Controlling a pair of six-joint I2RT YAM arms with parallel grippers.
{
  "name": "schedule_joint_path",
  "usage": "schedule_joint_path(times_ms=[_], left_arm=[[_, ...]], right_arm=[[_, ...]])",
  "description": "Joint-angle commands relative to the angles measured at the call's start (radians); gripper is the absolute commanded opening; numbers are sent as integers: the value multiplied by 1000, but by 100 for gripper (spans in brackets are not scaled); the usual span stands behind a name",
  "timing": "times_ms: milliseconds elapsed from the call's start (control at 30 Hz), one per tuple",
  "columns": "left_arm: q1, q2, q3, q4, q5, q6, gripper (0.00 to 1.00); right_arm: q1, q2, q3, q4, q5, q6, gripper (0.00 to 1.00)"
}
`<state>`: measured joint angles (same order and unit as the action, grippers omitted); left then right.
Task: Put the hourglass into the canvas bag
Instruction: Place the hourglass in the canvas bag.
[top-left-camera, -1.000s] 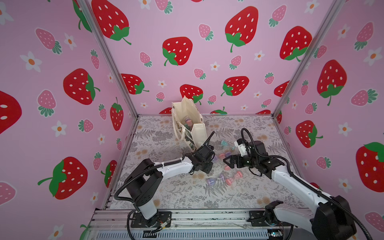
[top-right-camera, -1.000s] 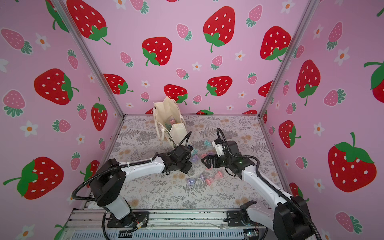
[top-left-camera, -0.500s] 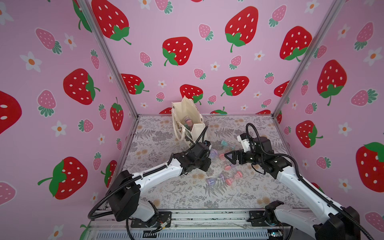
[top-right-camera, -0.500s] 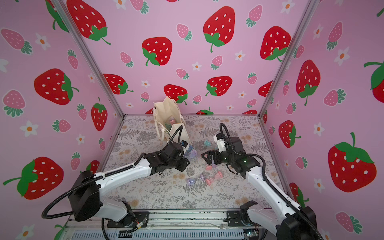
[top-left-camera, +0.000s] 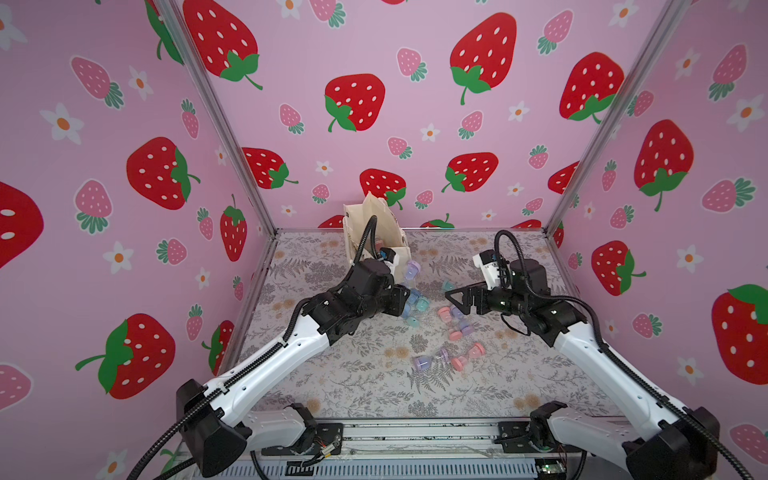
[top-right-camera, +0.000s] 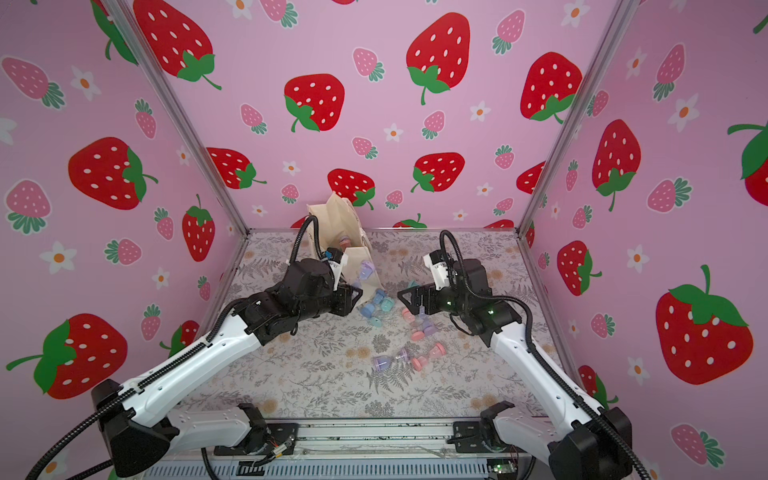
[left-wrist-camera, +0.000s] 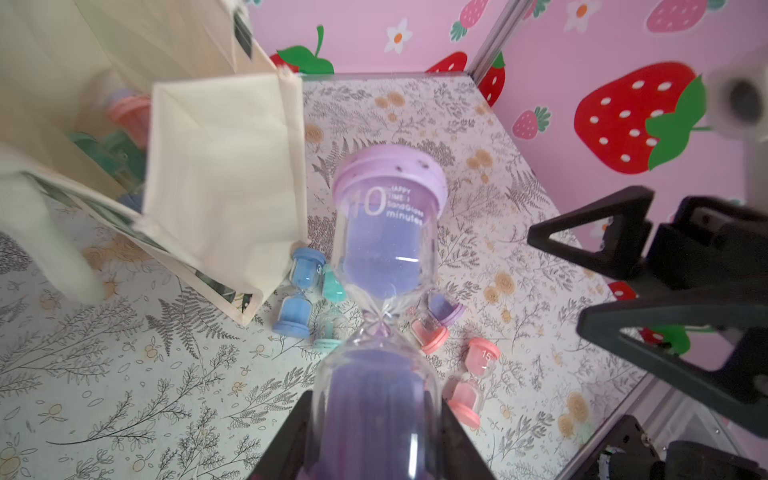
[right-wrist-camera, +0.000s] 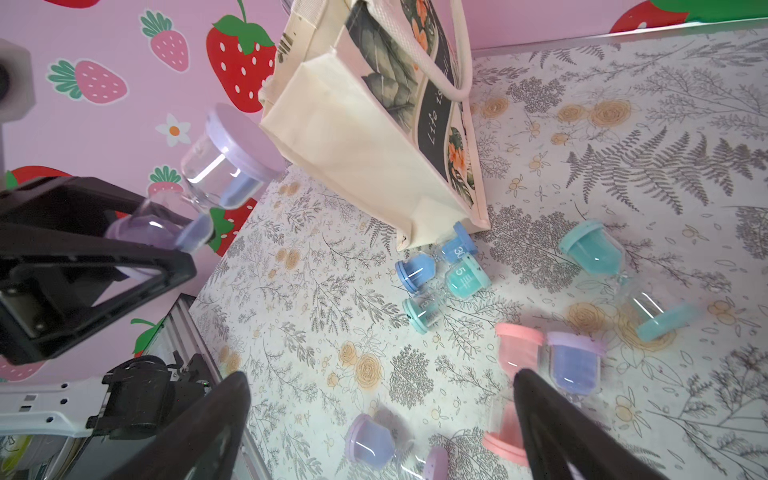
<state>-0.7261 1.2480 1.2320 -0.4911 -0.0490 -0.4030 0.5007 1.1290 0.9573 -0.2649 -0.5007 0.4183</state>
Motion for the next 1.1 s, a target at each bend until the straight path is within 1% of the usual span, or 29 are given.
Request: schedule_joint_path(times_ms=[0,100,200,333,567,700,800,933,1000,1067], left_arm=[[33,3,107,-56,-67,-38,36],[63,25,165,-70,-116,-64,35],[98,63,215,-62,-136,-79,35],[144,143,289,-66,-189,-97,34],[205,315,428,-75,-252,-104,34],[249,416,513,-87,-219,-106,34],[275,494,579,-105,-201,-104,34],[313,589,655,-125,-163,-107,34],[329,641,704,-146,-130,-101,34],[336,698,758,-184,-127,-90,34]], right_arm=[[-2,27,53,60,-54,12,99],[-2,56,76,95,-65,22,99],[-2,91,100,117,-75,27,99],[-2,145,139,154,-96,42,99],[-2,232,216,179,-94,40,99],[1,271,243,202,-105,56,99],[6,288,250,214,-82,57,99],[7,313,271,217,-90,53,99],[7,322,279,216,-90,53,99],[7,332,284,219,-91,51,99]])
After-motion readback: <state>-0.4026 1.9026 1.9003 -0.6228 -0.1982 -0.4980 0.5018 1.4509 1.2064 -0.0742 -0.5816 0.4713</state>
